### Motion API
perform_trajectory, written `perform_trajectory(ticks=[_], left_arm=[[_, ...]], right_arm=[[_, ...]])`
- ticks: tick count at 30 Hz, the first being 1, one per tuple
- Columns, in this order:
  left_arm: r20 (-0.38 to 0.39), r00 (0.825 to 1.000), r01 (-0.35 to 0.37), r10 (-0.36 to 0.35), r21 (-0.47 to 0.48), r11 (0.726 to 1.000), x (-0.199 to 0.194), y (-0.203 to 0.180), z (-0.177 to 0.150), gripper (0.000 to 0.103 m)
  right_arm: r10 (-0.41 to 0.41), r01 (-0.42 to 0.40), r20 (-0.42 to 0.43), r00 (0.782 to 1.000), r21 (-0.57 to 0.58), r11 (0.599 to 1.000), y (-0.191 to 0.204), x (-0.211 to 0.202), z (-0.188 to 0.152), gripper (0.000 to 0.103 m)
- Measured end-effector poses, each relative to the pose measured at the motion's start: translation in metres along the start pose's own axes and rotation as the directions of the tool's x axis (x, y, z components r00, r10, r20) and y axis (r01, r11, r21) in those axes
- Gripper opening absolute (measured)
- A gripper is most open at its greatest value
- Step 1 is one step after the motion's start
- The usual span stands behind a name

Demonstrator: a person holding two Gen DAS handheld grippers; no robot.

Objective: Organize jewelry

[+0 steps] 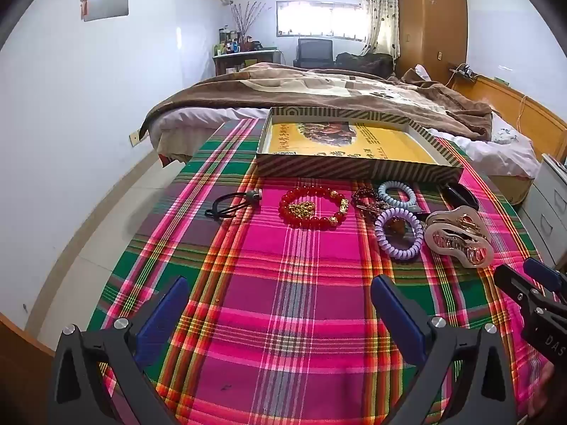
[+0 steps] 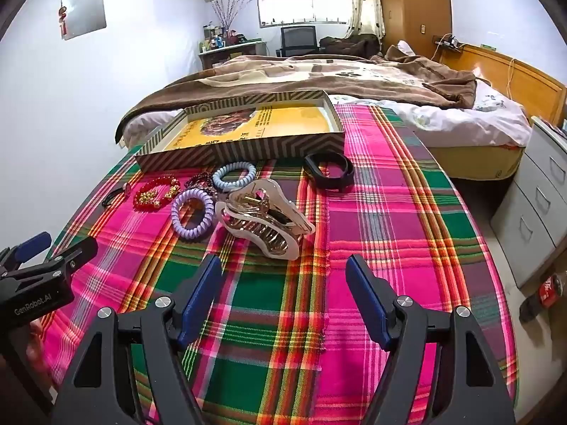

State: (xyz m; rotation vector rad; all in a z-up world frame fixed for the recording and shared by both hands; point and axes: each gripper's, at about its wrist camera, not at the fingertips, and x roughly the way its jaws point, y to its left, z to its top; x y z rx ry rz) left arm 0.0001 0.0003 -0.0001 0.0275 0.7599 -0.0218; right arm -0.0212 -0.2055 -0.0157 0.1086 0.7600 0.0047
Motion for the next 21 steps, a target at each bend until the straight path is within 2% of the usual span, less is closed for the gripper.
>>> perform_trajectory(ticks=[8, 21], left_arm=[[-0.009, 1.0, 0.002, -0.002, 0.004, 1.0, -0.003, 0.0, 0.005, 0.103], [0.03, 0.999, 0.012, -0.012, 0.014, 1.0, -0.017, -0.005, 0.021, 0.103]], right_arm=[[-0.001, 0.001, 0.016, 1.0, 0.002, 1.0, 0.002, -0.002, 0.006, 0.073], [-0.009, 0.008, 0.045, 0.999, 0.006, 1.0, 0.005, -0.014, 0.018, 0.073]])
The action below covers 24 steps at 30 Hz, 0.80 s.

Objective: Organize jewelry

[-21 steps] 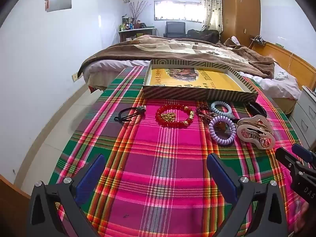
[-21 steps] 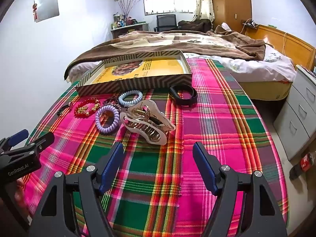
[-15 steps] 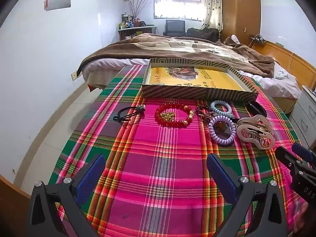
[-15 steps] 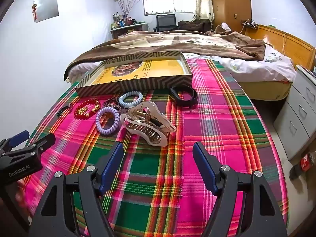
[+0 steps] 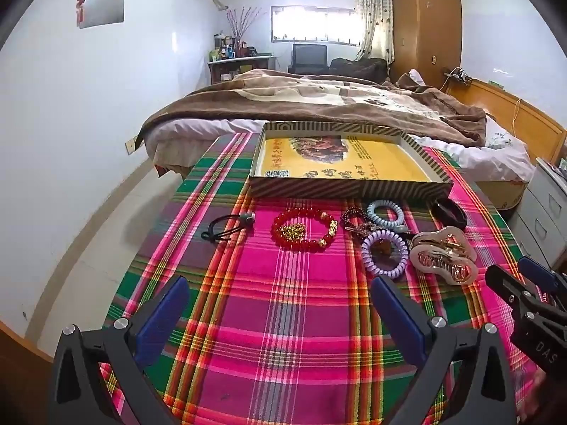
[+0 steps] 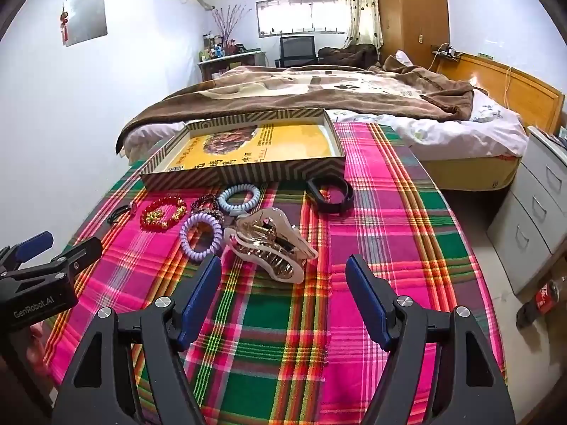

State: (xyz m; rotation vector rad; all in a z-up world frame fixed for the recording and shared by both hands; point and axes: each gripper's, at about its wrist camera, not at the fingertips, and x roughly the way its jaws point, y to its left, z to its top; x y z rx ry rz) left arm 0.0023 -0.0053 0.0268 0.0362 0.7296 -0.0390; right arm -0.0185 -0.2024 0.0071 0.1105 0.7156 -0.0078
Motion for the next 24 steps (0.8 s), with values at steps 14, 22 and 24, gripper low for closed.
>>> perform_trajectory(ticks=[14, 22, 24], left_arm=[[0.004, 1.0, 0.014, -0.014, -0.003, 1.0, -0.0056, 0.0024, -0.0011, 0.103], [0.01, 1.0, 0.017, -0.017, -0.003, 1.0, -0.0095, 0.0018, -0.001, 0.103], [0.01, 1.0, 0.018, -0.018, -0.002, 1.0, -0.0097, 0.002, -0.0015, 0.103]], right_arm=[[0.001, -0.001, 0.009, 1.0, 0.001, 1.0, 0.002, -0.0045, -0.0008, 0.073], [-0.014, 0.014, 0.016, 1.0, -0.004, 1.0, 0.0021, -0.0081, -0.0008, 0.073], [-0.013, 0.013, 0.017, 1.0, -0.002, 1.0, 0.0017, -0.0088, -0.0011, 0.073]])
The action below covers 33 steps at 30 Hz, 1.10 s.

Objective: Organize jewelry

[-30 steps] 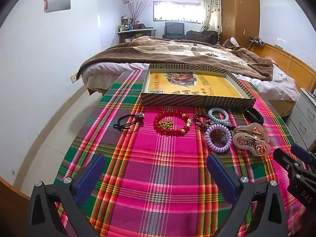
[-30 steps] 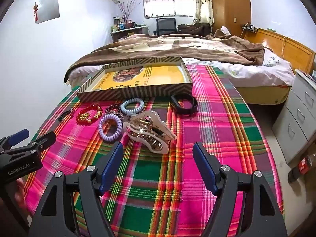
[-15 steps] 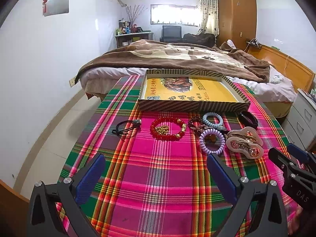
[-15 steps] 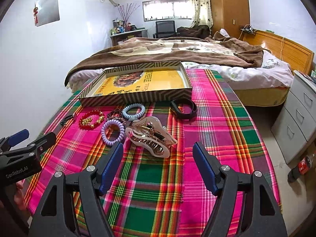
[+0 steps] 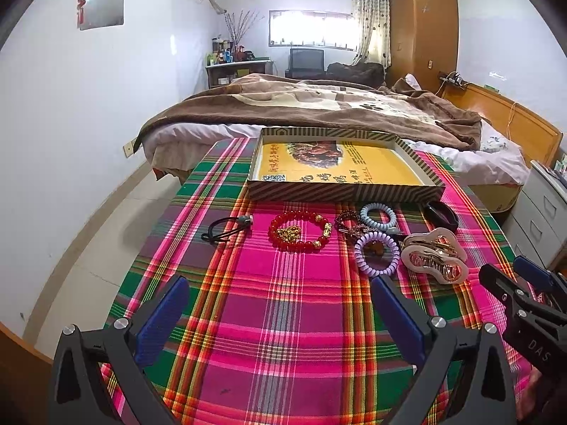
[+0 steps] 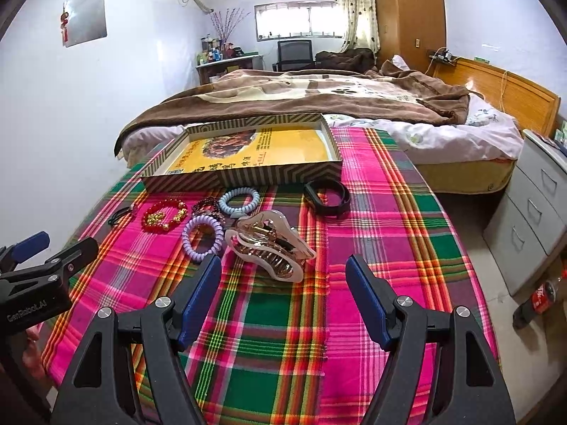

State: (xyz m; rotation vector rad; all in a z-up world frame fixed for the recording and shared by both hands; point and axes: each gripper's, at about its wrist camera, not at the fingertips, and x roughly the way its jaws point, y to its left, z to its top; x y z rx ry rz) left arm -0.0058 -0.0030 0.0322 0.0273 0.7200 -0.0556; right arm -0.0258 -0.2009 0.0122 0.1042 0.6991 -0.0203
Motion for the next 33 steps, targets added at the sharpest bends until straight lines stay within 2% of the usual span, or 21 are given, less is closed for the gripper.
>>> perform_trajectory(ticks=[33], left_arm=[[-0.01, 1.0, 0.008, -0.008, -0.006, 1.0, -0.0008, 0.0007, -0.0033, 0.103]], right_arm=[[0.012, -0.012, -0.007, 1.0, -0.004, 1.0, 0.0032, 0.001, -0.0024, 0.073]])
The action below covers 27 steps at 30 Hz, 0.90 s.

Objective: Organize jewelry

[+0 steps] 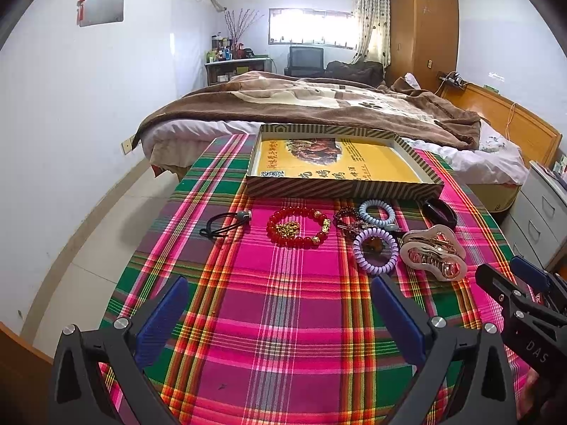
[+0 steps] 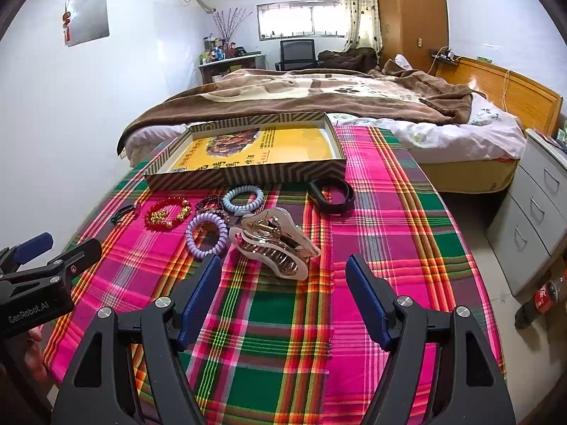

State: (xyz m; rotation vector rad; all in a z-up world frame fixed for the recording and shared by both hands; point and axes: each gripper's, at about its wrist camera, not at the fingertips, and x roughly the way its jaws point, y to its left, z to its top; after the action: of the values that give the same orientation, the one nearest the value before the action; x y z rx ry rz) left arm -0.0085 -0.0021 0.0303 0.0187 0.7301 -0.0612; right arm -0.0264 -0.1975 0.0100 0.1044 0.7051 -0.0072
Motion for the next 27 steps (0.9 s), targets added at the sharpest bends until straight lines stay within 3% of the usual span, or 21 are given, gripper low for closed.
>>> perform_trajectory(ticks=[15, 20, 27], left_arm=[[-0.024, 1.0, 0.001, -0.001, 0.011, 1.0, 0.009, 0.002, 0.0, 0.103], [-0.054, 0.995, 0.083, -0.082, 0.015, 0.996, 0.018, 0.011, -0.001, 0.103], [-0.095, 0.992, 0.089, -0.086, 0.038, 0.995, 0.034, 0.025, -0.002, 0.103]], right_arm=[[0.03, -0.03, -0.005, 1.0, -0.027, 0.999, 0.0, 0.006, -0.002, 0.073], [0.07, -0.071, -0.012, 0.997, -0.078, 0.994, -0.006, 0.016, -0.002, 0.073], [0.143, -0.151, -0.057, 0.988, -0.159, 0.976, -0.014, 0.039, 0.01, 0.073]])
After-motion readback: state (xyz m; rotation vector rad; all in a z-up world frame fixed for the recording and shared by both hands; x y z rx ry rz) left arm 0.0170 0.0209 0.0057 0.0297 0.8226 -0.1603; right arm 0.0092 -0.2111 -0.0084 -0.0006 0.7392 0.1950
